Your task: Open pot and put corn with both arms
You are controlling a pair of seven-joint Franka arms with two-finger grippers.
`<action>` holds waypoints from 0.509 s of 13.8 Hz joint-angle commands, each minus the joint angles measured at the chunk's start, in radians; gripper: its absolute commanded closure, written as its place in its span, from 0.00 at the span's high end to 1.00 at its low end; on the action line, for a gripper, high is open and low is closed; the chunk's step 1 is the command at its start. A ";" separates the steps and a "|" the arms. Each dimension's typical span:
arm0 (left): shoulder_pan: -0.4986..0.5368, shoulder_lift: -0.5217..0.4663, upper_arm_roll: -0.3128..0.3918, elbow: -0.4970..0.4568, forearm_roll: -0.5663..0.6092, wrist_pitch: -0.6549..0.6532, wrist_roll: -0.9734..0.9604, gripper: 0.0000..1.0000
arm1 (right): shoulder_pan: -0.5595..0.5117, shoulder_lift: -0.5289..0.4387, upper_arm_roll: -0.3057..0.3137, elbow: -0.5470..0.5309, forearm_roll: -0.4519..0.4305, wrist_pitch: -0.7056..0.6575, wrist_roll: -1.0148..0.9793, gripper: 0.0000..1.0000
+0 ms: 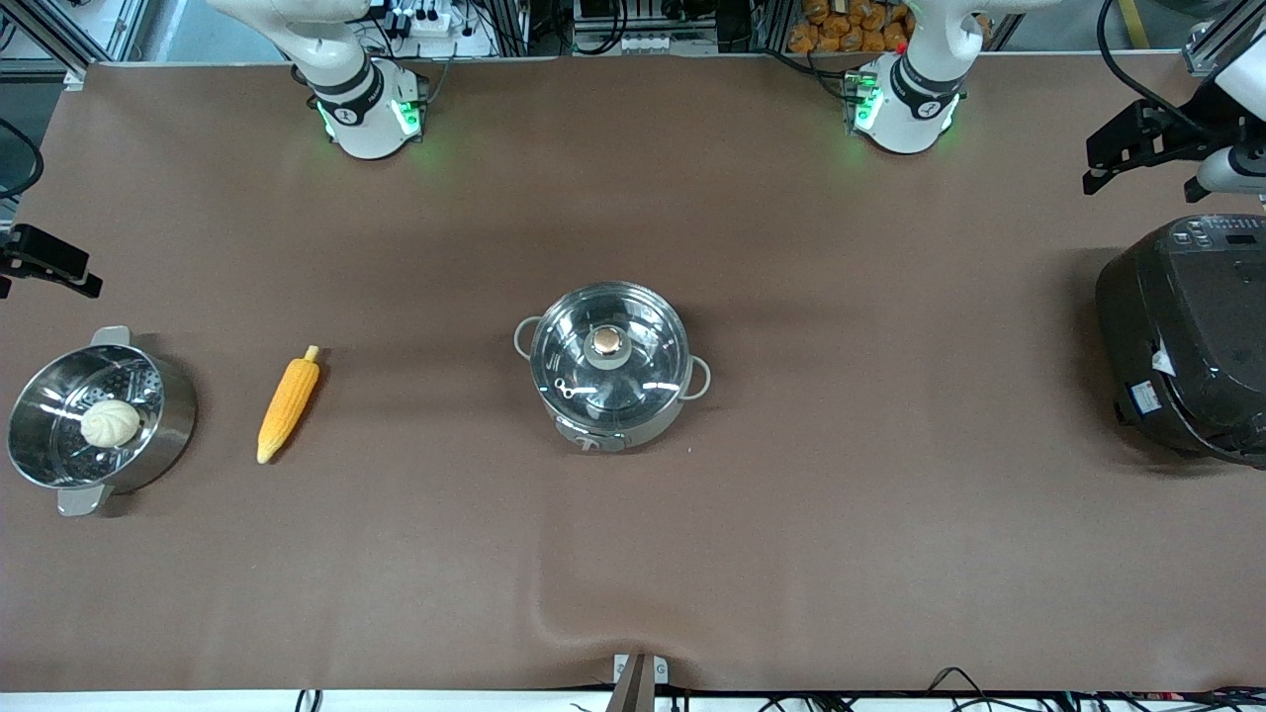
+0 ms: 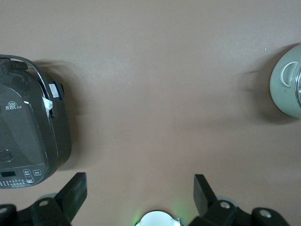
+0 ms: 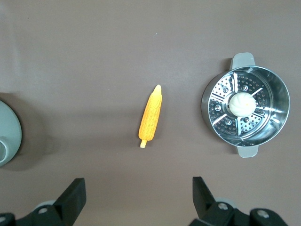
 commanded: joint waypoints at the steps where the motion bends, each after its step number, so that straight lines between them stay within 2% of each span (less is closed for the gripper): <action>1: 0.004 -0.011 0.000 -0.003 -0.011 -0.008 0.033 1.00 | -0.009 -0.028 0.010 -0.023 -0.003 -0.002 -0.008 1.00; 7: -0.014 0.036 -0.004 0.017 -0.016 -0.008 0.019 1.00 | -0.009 -0.026 0.010 -0.041 -0.005 0.045 -0.008 1.00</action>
